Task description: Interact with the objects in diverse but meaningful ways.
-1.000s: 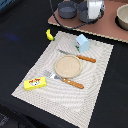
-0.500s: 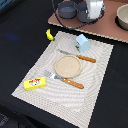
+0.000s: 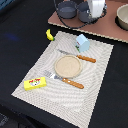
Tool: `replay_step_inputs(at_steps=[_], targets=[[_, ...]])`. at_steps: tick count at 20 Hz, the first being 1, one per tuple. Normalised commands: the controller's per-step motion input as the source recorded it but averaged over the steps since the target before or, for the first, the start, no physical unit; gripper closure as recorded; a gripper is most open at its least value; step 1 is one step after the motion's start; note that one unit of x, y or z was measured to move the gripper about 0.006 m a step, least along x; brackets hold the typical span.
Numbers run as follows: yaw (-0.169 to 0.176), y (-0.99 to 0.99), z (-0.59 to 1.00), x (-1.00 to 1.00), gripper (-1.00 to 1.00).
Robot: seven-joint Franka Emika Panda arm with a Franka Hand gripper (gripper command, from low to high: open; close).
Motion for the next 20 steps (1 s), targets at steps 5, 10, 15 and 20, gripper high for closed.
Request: replay_step_inputs(at_steps=[5,10,15,20], targets=[[-0.007,0.11,-0.01,0.2,1.0],[0.078,0.09,-0.1,-0.12,1.0],[0.1,0.07,-0.02,-0.2,1.0],[0.096,0.01,-0.1,-0.32,1.0]])
